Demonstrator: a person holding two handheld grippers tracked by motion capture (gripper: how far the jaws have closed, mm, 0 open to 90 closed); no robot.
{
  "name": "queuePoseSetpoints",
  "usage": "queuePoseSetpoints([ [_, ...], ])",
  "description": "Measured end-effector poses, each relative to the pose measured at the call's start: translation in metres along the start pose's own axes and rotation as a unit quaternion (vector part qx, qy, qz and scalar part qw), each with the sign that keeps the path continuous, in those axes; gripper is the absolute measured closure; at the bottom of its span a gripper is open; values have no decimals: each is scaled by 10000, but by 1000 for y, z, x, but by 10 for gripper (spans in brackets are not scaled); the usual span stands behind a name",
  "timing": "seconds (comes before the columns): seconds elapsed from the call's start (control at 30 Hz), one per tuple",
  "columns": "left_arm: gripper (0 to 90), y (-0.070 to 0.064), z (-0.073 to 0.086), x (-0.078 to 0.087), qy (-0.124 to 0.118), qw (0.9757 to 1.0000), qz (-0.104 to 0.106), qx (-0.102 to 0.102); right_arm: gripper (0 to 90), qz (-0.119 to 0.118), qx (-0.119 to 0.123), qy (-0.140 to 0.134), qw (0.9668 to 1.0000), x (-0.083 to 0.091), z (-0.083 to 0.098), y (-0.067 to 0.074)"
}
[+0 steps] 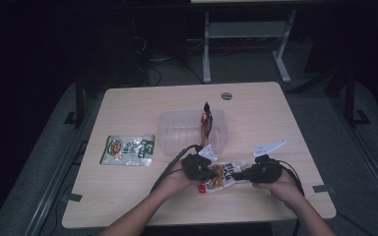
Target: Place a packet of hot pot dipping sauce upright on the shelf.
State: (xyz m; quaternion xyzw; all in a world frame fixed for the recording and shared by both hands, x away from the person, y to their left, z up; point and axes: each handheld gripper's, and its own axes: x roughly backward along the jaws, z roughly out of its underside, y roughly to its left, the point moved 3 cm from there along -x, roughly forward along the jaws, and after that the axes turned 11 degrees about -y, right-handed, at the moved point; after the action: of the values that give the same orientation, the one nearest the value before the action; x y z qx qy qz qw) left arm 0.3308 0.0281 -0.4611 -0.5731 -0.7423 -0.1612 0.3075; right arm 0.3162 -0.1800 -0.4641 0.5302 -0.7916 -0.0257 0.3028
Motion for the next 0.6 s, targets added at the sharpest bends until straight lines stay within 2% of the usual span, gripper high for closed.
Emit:
queuePoseSetpoints([
  [0.03, 896, 0, 0, 5, -15, 10000, -38, -33, 893, 0, 0, 0, 10000, 0, 0, 0],
  [0.1, 896, 2, 2, 18, -22, 9999, -107, -47, 894, -75, 27, -219, 9997, 6, -6, 4],
  [0.2, 896, 5, 3, 26, -55, 9998, -167, -38, 894, -159, 122, -398, 9990, 11, -11, 7],
  [0.27, 896, 10, 3, 33, -91, 9996, -249, -15, 894, -228, 177, -460, 9985, 14, -14, 10],
  [0.3, 896, 15, 4, 36, -157, 9994, -310, 71, 894, -274, 209, -507, 9981, 15, -16, 11],
  [0.43, 896, 19, 6, 39, -161, 9993, -303, 160, 894, -376, 283, -597, 9971, 16, -20, 17],
  [0.6, 896, 15, 7, 31, -48, 9997, -239, 78, 894, -530, 349, -733, 9953, 16, -25, 23],
])
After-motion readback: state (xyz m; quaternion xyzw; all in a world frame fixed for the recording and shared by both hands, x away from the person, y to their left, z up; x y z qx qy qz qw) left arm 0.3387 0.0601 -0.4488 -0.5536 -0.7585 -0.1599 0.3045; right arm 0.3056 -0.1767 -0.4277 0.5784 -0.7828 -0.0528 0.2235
